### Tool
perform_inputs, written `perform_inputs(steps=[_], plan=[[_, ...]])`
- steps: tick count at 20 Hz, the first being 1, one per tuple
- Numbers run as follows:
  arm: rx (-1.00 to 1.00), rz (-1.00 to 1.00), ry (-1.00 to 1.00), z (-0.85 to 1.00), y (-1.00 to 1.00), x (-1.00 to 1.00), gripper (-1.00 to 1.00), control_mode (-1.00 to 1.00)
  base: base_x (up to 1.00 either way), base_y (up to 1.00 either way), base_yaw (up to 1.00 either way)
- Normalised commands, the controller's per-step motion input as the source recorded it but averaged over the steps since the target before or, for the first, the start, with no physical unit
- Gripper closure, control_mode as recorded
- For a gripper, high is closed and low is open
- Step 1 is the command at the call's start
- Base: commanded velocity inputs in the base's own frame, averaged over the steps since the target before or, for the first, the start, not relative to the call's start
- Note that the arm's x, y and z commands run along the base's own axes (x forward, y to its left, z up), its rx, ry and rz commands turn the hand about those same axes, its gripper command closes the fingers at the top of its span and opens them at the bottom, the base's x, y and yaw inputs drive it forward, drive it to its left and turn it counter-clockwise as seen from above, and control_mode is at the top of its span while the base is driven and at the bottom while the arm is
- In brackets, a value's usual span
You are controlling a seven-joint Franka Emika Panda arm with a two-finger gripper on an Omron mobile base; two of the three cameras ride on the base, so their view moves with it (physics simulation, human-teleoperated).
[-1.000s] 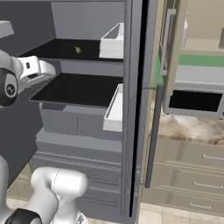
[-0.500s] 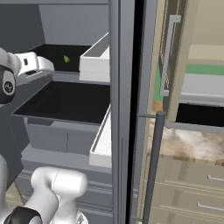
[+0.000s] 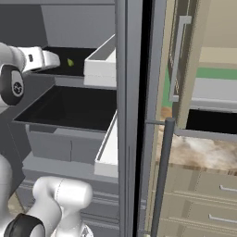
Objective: There is a bowl on the dining counter. Grab a lemon wedge from the fridge and place it in the bowl. Then get the liquor bottle and glass cup from the cabinet and place them next to the bowl.
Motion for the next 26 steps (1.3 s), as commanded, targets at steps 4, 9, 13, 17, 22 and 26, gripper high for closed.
perform_inputs(steps=[4, 9, 13, 17, 22, 26], plan=[[0.13, 0.0, 0.03, 0.0, 0.0, 0.89, -1.0, -1.0, 0.0, 0.0, 0.0], [0.09, 0.0, 0.05, 0.0, 0.0, 0.9, -1.0, -1.0, 0.0, 0.0, 0.0], [0.05, 0.0, 0.14, -0.06, 0.0, 0.74, -1.0, -1.0, 0.0, 0.0, 0.0], [0.04, 0.02, 0.22, -0.18, 0.08, 0.62, -1.0, -1.0, 0.0, 0.0, 0.0], [0.02, 0.03, 0.09, -0.07, 0.17, 0.5, -1.0, -1.0, 0.0, 0.0, 0.0], [0.0, 0.02, -0.07, 0.0, 0.09, 0.25, -1.0, -1.0, 0.0, 0.0, 0.0]])
